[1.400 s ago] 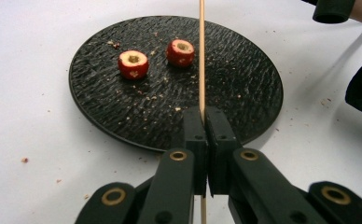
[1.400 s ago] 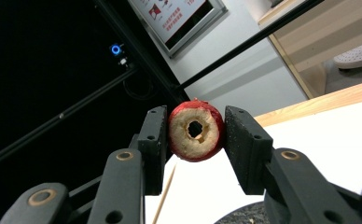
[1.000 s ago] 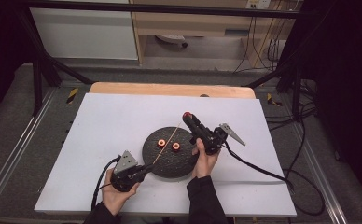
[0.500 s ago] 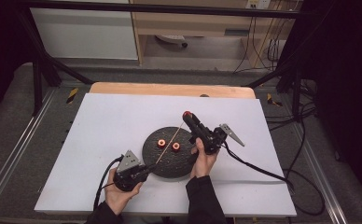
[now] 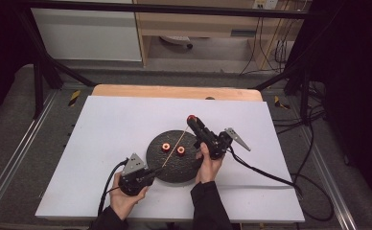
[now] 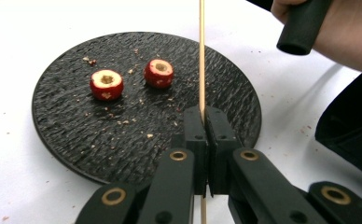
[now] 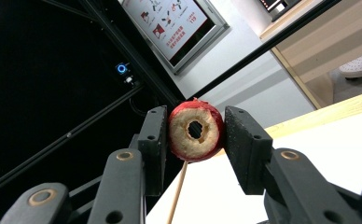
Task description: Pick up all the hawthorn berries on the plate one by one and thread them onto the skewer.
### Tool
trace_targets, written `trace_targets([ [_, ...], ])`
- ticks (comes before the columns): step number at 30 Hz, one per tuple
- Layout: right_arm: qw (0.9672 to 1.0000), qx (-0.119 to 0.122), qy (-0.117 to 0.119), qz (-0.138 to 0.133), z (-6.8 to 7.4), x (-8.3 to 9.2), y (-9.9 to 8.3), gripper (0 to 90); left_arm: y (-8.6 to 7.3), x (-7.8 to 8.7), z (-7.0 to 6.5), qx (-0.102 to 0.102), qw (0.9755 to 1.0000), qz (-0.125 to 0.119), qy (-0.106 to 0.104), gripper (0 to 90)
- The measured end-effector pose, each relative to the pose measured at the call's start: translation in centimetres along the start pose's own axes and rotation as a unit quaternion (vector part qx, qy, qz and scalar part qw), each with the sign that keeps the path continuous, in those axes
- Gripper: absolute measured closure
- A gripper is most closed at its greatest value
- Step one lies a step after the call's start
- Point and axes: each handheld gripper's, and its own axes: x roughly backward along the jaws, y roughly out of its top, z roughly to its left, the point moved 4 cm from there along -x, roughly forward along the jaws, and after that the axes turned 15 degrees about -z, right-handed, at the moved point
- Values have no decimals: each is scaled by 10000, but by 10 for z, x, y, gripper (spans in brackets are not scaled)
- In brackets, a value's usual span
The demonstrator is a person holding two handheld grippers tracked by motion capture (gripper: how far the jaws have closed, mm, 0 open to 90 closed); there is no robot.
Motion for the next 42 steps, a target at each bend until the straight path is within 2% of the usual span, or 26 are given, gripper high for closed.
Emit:
trace_targets([
  [8, 10000, -32, 27, 16, 0, 1, -3, 612, 5, -6, -4, 115, 9999, -75, 95, 883],
  [19, 9999, -24, 87, 122, 2, 5, -7, 612, 18, -18, -7, 149, 9996, -164, 148, 884],
  [29, 9995, 21, 145, 297, 5, 10, -11, 613, 32, -31, -6, 114, 9997, -188, 113, 885],
  [42, 9980, 105, 195, 594, 8, 19, -21, 613, 41, -44, -3, 98, 9997, -218, 59, 886],
])
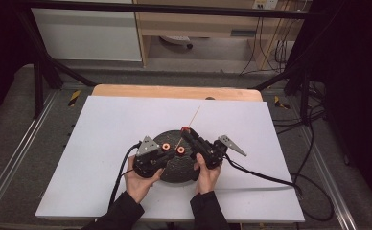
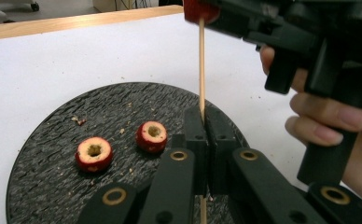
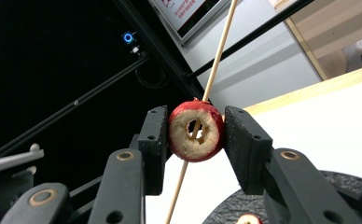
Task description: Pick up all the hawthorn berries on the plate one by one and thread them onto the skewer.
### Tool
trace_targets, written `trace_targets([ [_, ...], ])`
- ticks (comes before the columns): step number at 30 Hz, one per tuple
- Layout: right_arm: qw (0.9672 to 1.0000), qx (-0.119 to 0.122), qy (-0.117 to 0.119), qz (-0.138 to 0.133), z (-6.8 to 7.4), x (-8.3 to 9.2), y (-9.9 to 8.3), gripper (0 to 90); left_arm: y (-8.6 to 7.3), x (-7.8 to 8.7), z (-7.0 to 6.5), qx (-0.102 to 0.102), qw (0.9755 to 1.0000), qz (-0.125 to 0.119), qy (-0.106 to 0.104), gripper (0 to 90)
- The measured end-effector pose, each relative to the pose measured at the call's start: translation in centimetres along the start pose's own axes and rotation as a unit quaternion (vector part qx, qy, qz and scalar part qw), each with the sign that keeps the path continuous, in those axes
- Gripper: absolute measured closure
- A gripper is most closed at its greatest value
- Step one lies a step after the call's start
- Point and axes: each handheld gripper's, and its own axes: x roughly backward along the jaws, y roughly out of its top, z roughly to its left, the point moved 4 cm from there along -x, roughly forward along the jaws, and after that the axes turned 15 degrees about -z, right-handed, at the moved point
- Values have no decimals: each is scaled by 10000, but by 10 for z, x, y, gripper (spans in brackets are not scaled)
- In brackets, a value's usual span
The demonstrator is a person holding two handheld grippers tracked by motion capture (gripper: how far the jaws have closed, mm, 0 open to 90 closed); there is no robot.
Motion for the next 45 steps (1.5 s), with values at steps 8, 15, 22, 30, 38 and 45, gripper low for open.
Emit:
trace_targets([
  [8, 9999, 32, 32, 129, 2, 4, -6, 613, 5, -6, 0, -6, 10000, -10, 1, 886],
  [15, 9997, 29, 54, 249, 3, 8, -11, 613, 7, -9, -1, -33, 10000, -4, -25, 886],
  [22, 9992, 88, 67, 377, 3, 10, -13, 609, 5, -9, 0, -77, 10000, 4, -50, 887],
  [30, 9966, 382, 51, 725, 3, 11, -6, 422, 1, 1, 8, -131, 9999, 52, -90, 887],
  [38, 9848, 1055, 59, 1380, -3, 14, 2, 190, -9, 20, 23, -247, 9994, 233, -84, 887],
  [45, 9626, 1581, -54, 2200, -12, 19, 4, 50, -17, 39, 34, -351, 9983, 445, -145, 887],
])
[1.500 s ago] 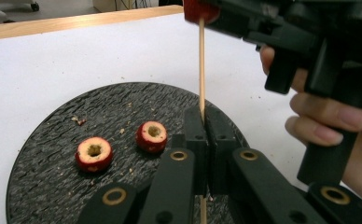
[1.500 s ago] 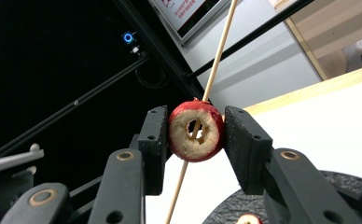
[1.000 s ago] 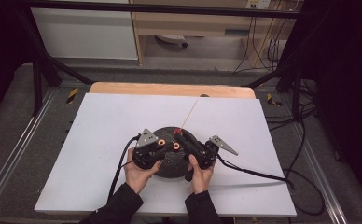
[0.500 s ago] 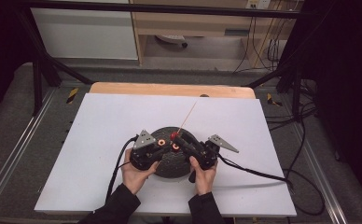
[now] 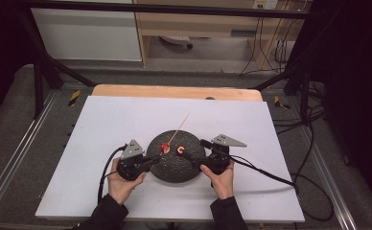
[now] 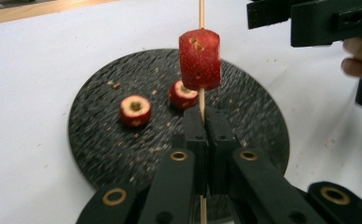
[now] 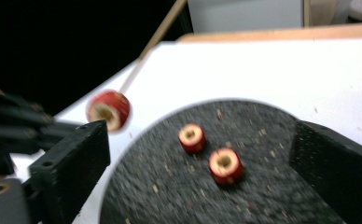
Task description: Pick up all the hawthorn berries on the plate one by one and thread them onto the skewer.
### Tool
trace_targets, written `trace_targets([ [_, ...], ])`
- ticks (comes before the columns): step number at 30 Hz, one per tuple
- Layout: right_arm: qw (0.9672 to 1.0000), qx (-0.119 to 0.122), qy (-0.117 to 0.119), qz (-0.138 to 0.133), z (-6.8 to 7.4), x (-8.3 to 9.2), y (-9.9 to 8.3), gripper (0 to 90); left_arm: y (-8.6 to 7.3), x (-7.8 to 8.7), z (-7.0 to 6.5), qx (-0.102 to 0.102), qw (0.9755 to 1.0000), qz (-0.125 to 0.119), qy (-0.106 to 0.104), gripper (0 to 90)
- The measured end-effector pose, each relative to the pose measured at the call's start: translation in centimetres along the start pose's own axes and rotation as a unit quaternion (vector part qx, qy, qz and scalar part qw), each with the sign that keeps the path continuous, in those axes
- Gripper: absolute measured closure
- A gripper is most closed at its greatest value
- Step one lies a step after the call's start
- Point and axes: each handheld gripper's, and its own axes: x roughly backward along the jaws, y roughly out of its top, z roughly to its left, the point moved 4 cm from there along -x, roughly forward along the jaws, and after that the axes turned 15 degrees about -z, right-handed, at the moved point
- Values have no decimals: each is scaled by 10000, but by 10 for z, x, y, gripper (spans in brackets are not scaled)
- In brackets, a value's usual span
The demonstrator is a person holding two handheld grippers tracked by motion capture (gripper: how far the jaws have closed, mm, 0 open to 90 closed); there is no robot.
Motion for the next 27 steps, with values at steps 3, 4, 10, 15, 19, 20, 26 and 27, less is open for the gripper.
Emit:
trace_targets([
  [3, 9992, 213, 15, 327, -2, 2, -2, 31, -3, 8, 4, 4, 10000, 61, -9, 886],
  [4, 9988, 259, 5, 423, -3, 2, -3, 27, -5, 11, 5, -6, 10000, 68, -12, 886],
  [10, 9939, 478, -4, 995, -8, 3, -6, 23, -16, 28, 12, -52, 9997, 226, -28, 886],
  [15, 9896, 591, 25, 1310, -12, 2, -5, 36, -24, 43, 18, -39, 9996, 271, -29, 886],
  [19, 9869, 632, -5, 1487, -15, 2, -2, 42, -30, 53, 23, -29, 9996, 298, 2, 886],
  [20, 9857, 692, -13, 1537, -16, 1, -2, 43, -32, 55, 24, -4, 9995, 312, 1, 886],
  [26, 9748, 979, -7, 2004, -13, -8, 3, 52, -39, 66, 31, 36, 9993, 364, 9, 886],
  [27, 9736, 999, -21, 2054, -12, -10, 4, 56, -41, 68, 31, 33, 9993, 372, 18, 886],
])
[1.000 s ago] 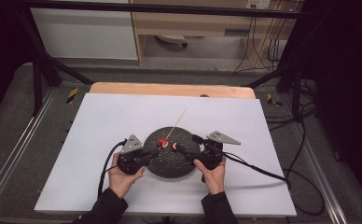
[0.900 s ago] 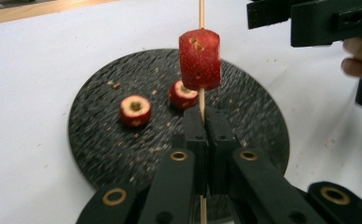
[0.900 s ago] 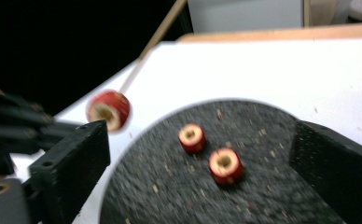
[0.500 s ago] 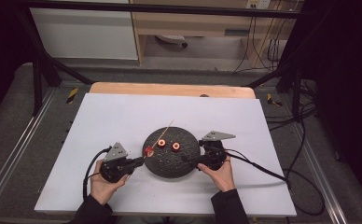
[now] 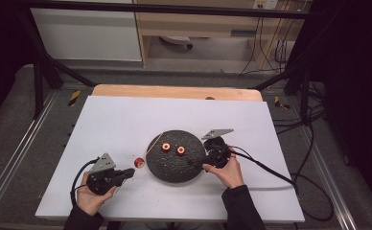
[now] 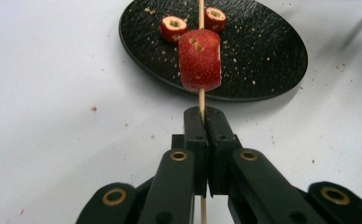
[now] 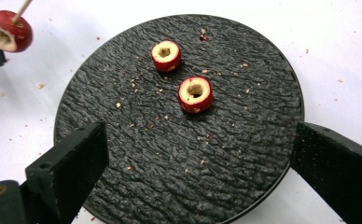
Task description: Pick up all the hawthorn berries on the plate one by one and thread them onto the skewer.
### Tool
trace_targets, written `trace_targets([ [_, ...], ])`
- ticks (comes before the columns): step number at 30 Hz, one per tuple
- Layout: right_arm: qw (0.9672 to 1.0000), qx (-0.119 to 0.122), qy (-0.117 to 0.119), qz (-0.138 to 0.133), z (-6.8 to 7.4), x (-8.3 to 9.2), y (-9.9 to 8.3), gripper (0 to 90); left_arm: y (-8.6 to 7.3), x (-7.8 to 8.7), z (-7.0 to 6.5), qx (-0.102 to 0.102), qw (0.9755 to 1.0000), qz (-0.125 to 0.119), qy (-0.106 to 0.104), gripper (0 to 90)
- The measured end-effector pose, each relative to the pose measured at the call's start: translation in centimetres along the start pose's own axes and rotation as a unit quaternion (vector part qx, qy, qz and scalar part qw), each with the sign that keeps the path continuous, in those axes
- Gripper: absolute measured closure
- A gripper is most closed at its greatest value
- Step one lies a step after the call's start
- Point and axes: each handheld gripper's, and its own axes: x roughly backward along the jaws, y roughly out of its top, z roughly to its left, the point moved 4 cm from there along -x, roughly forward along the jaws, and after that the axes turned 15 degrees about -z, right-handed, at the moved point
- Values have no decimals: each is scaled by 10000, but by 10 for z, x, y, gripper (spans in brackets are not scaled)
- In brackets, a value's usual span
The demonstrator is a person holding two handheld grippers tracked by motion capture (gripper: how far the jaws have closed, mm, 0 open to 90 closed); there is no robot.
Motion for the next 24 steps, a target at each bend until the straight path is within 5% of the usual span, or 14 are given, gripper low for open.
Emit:
trace_targets([
  [19, 9932, 585, 8, 1008, 7, -40, 26, 196, -9, 11, 6, -58, 10000, 74, 23, 885],
  [24, 9913, 582, 42, 1183, 7, -50, 27, 266, -11, 10, 6, -76, 9999, 115, 12, 885],
])
